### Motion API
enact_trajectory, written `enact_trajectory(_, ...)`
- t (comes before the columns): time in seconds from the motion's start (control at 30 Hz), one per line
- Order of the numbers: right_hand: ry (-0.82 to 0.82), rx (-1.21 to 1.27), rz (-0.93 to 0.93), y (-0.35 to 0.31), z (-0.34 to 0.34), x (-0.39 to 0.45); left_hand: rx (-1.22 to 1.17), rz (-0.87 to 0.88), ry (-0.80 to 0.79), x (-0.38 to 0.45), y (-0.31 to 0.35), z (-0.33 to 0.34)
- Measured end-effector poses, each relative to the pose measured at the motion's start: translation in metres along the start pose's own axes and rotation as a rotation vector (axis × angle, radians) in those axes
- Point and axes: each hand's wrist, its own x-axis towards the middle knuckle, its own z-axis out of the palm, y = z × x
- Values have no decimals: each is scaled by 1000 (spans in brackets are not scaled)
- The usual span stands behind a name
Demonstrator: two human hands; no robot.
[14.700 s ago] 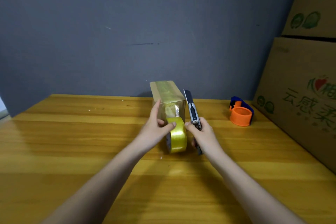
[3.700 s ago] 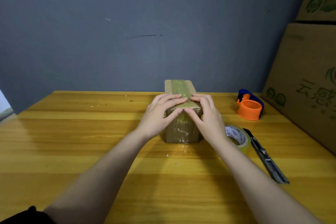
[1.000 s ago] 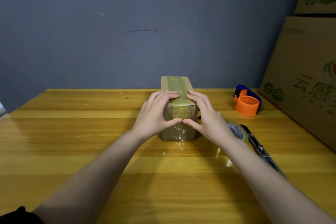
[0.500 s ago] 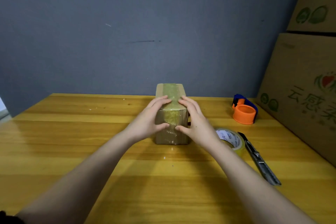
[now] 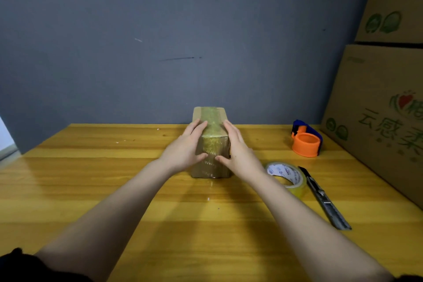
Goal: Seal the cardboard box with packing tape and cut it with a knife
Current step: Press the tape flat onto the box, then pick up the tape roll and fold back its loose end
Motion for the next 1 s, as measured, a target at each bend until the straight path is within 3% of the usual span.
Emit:
enact_trajectory(0.2, -17, -158, -44, -5, -17, 2, -58, -66, -18, -6, 8, -13)
enact_trajectory(0.43, 340, -230, -7, 19, -55, -27, 28, 207, 292, -21, 47, -12)
enact_trajectory(0.57, 415, -336, 174, 59, -64, -50, 118, 388, 155, -20, 86, 22)
enact_trajectory(0.77, 483, -287, 334, 93, -61, -72, 237, 395, -133, -14, 123, 85)
enact_trajectory(0.87, 532, -242, 299, 106, -56, -74, 298, 423, -115, -8, 126, 99)
enact_trajectory(1.0, 521, -211, 267, 115, -45, -73, 182, 427, -113, -5, 126, 106)
